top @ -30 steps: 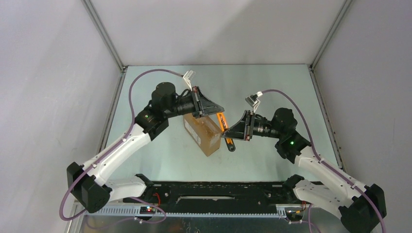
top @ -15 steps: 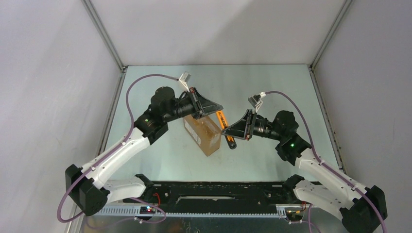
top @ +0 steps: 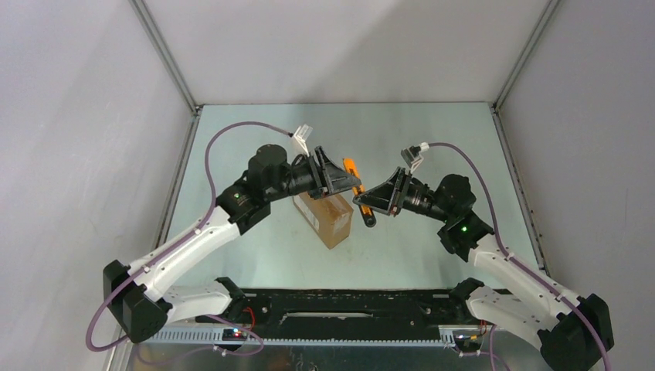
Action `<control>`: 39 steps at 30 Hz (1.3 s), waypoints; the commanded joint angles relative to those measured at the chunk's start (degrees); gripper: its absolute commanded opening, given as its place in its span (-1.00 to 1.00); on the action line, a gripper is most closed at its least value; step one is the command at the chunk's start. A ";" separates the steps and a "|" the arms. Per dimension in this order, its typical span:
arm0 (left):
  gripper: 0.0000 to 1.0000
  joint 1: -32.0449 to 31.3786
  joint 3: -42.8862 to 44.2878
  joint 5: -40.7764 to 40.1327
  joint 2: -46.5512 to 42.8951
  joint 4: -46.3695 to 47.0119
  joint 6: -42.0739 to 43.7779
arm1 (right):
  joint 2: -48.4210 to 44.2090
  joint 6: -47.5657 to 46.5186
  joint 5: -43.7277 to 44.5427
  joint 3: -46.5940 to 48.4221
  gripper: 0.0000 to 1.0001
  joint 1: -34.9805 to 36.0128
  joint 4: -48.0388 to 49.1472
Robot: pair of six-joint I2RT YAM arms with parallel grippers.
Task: Unpack the express box
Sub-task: Cut the express box at the center of the board.
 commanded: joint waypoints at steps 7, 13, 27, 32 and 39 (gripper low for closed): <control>0.17 1.06 0.22 -3.42 -2.08 1.68 -0.26 | -0.38 -0.26 -1.57 1.23 -1.00 1.38 2.39; 0.15 2.09 -0.84 -1.28 -0.62 9.66 -3.59 | -1.69 -0.66 -0.48 1.23 -1.00 2.73 0.24; -0.17 1.80 -3.24 4.25 -0.24 14.64 -5.61 | -0.35 4.05 1.50 1.23 -1.00 1.34 5.76; -0.31 1.79 -4.52 3.75 -0.26 16.37 -7.08 | -0.07 4.54 1.31 1.23 -1.00 1.41 6.34; -0.99 1.69 -3.91 0.11 -0.83 14.83 -5.90 | -1.03 3.45 2.45 1.21 -1.00 1.87 4.26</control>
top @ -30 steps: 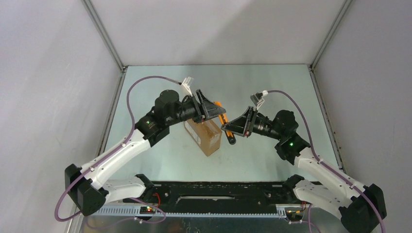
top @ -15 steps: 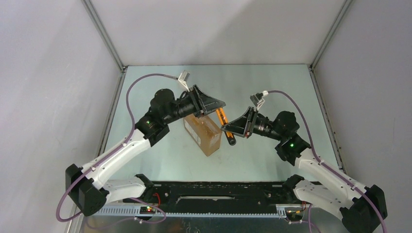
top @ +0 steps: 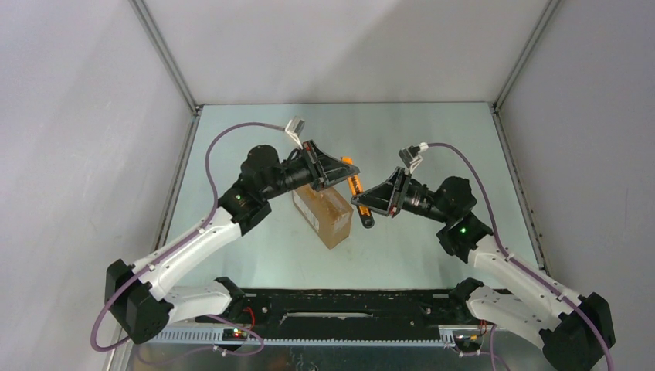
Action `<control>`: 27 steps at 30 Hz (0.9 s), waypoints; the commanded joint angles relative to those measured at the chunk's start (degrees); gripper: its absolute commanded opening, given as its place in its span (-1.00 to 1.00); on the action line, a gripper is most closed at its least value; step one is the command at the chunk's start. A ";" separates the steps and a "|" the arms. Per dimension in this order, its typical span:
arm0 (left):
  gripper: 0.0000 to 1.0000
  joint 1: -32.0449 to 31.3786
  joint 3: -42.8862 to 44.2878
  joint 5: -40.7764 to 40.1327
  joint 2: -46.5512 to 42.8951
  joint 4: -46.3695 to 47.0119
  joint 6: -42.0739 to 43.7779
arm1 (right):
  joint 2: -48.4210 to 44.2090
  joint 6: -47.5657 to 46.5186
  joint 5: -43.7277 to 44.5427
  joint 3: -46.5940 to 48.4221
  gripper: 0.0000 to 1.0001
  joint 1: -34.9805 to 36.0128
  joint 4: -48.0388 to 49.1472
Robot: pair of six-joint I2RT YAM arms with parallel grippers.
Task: Unpack the express box
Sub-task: Cut the express box at the center of the board.
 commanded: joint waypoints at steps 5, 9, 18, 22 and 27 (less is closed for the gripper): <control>-1.00 -2.68 -0.39 -7.22 -3.47 -1.41 4.88 | -2.31 0.43 6.30 0.14 -1.00 0.14 2.85; -1.00 -5.03 -2.57 -9.42 -4.75 1.07 4.79 | -2.53 0.31 11.08 0.16 -0.99 0.23 5.98; -1.00 -9.41 -0.68 -8.70 -2.56 -1.03 5.95 | -0.21 -3.84 10.25 4.89 -0.88 -0.27 0.85; -1.00 -11.04 -0.70 -10.72 -3.30 -2.66 7.29 | -0.77 -5.18 12.05 5.92 -0.83 -0.61 -1.51; -1.00 -12.38 -0.28 -12.10 -4.04 -4.13 8.74 | -1.33 -5.73 15.10 6.71 -0.79 -0.53 -3.35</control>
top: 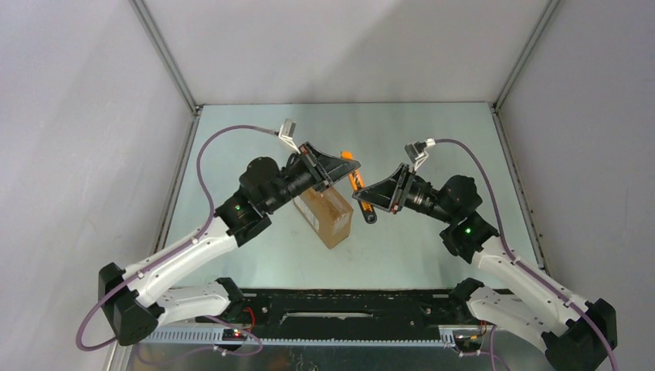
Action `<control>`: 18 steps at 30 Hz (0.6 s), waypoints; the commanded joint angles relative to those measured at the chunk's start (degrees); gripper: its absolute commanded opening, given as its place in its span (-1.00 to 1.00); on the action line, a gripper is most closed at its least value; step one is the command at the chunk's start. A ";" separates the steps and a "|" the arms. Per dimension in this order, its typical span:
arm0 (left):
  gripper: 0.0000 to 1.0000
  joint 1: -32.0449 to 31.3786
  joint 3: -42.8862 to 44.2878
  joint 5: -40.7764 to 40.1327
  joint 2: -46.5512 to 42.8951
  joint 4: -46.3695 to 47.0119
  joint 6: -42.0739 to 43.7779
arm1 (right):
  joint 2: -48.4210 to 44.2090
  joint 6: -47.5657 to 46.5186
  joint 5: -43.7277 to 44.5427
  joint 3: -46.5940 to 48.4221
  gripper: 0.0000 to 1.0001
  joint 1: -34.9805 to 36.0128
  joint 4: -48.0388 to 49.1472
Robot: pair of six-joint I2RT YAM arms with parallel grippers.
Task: Unpack the express box
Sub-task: Cut the express box at the center of the board.
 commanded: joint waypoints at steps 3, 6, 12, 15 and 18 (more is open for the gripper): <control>-1.00 -5.03 0.37 4.96 -0.97 -5.62 6.29 | 0.22 -1.74 12.19 4.15 -0.73 -1.05 -0.84; -1.00 -5.34 0.21 5.35 -1.51 -5.64 7.15 | 1.00 -0.45 11.33 4.15 -0.54 -1.47 0.01; -1.00 -5.92 -0.74 4.82 -3.05 -5.56 7.97 | 1.51 1.88 12.59 4.30 -0.33 -1.77 1.58; -1.00 -6.32 -0.83 3.70 -3.67 -6.22 8.22 | 1.09 -1.59 16.37 7.07 -0.50 -0.88 -5.51; -1.00 -6.33 -0.73 3.77 -3.89 -6.72 7.85 | 1.02 -3.31 16.60 7.59 -0.61 -0.39 -6.64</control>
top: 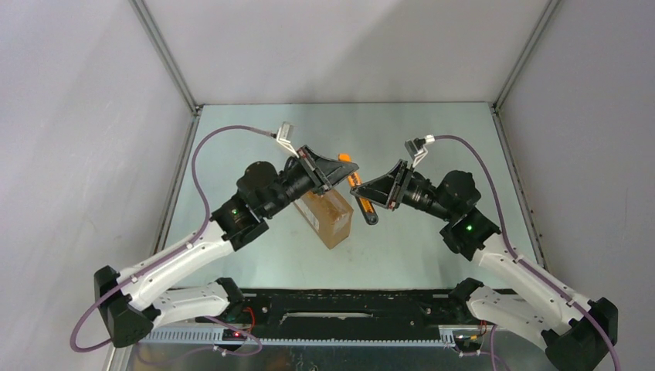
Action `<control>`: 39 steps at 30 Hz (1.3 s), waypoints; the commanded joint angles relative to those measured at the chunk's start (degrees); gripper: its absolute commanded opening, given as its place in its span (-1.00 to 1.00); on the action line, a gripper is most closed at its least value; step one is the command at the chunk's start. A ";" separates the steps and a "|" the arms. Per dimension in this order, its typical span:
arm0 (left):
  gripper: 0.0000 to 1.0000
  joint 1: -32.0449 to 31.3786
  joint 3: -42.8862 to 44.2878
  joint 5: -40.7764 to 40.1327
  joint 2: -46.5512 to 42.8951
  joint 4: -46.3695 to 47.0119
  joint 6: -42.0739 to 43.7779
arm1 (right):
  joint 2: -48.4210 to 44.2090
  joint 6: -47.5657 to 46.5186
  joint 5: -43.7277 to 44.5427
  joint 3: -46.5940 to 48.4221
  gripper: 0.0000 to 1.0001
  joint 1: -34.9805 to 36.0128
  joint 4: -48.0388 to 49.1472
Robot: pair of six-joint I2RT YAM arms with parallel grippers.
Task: Unpack the express box
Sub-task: Cut the express box at the center of the board.
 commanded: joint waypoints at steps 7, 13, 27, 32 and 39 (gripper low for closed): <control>-1.00 -4.19 -0.54 11.61 -0.32 -2.05 0.76 | 3.33 -7.16 8.70 7.78 -0.49 -1.07 1.19; -1.00 -3.44 0.87 8.13 -2.08 -7.68 2.92 | 3.15 -11.93 4.83 11.18 0.01 -1.96 -7.67; -1.00 1.83 11.83 10.59 4.40 -30.97 0.31 | -11.07 -40.42 27.99 10.88 0.50 10.15 -32.49; -1.00 4.23 13.67 14.85 6.70 -34.12 -2.13 | -11.46 -47.88 42.38 10.89 0.51 21.43 -36.76; -1.00 5.65 16.32 18.65 9.68 -36.06 -3.68 | -7.66 -53.63 52.40 11.41 0.51 31.25 -37.65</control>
